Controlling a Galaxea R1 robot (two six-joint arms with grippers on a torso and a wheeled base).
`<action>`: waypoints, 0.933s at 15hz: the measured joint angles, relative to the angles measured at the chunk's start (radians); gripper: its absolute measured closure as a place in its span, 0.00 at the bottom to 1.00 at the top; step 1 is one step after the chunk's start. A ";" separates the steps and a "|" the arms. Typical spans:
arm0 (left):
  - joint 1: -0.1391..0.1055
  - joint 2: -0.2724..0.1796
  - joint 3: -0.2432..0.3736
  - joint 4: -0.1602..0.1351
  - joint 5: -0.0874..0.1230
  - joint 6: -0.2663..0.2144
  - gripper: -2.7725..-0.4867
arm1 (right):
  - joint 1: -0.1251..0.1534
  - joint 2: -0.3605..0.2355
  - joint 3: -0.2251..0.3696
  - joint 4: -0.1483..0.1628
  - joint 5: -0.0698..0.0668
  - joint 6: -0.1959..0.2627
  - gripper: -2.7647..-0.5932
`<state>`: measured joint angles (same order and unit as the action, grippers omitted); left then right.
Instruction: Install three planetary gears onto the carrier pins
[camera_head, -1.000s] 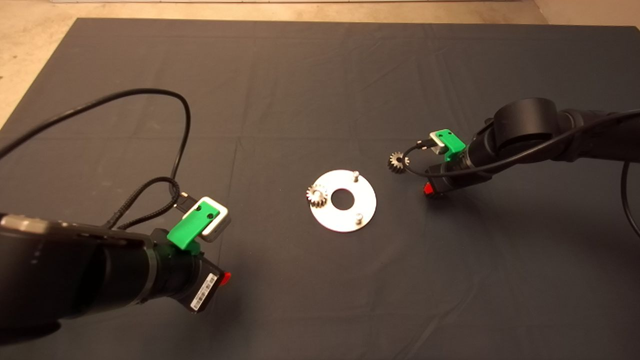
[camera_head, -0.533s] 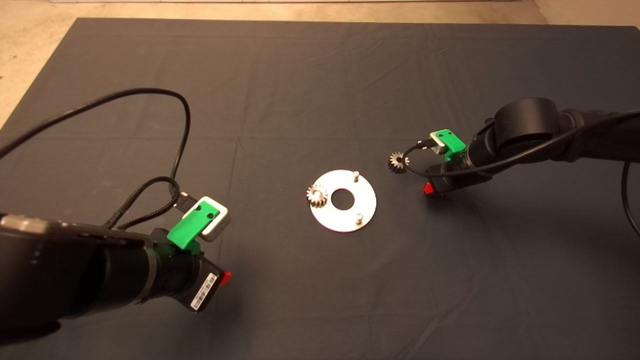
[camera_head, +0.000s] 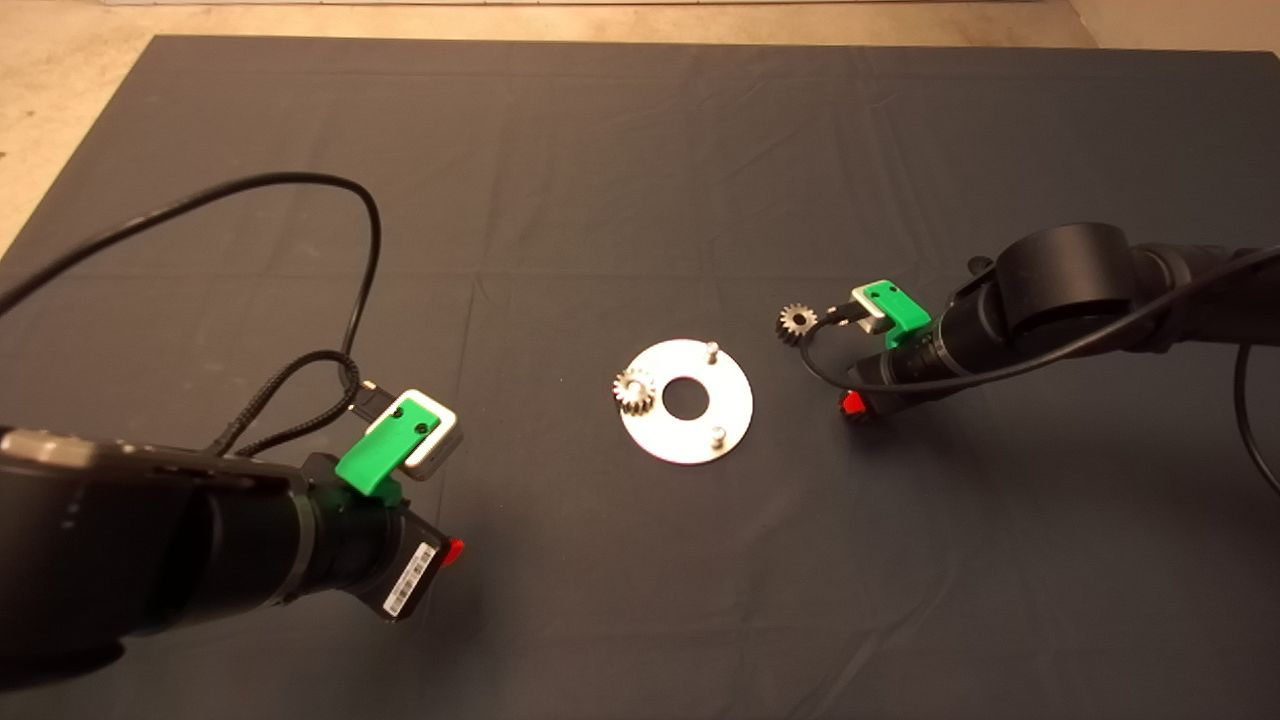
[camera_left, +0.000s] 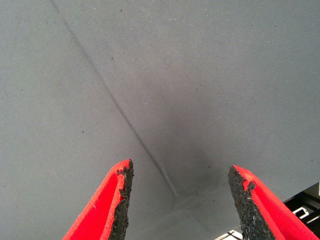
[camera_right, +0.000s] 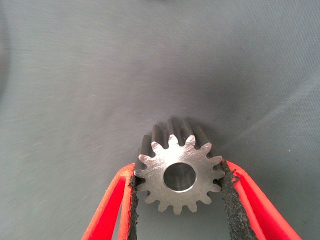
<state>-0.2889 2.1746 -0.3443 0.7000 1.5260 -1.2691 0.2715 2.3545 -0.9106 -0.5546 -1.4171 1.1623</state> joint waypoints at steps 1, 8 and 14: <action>0.000 0.000 0.000 0.000 0.000 0.000 0.64 | 0.024 0.000 0.009 0.000 0.002 0.003 0.84; 0.000 0.009 0.000 0.001 -0.001 0.000 0.64 | 0.118 0.061 0.037 0.031 0.025 0.033 0.84; 0.000 0.009 0.000 0.001 0.000 0.000 0.64 | 0.195 0.194 0.037 0.090 0.053 0.039 0.84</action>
<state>-0.2889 2.1832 -0.3443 0.7013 1.5260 -1.2696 0.4662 2.5487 -0.8732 -0.4651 -1.3638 1.2013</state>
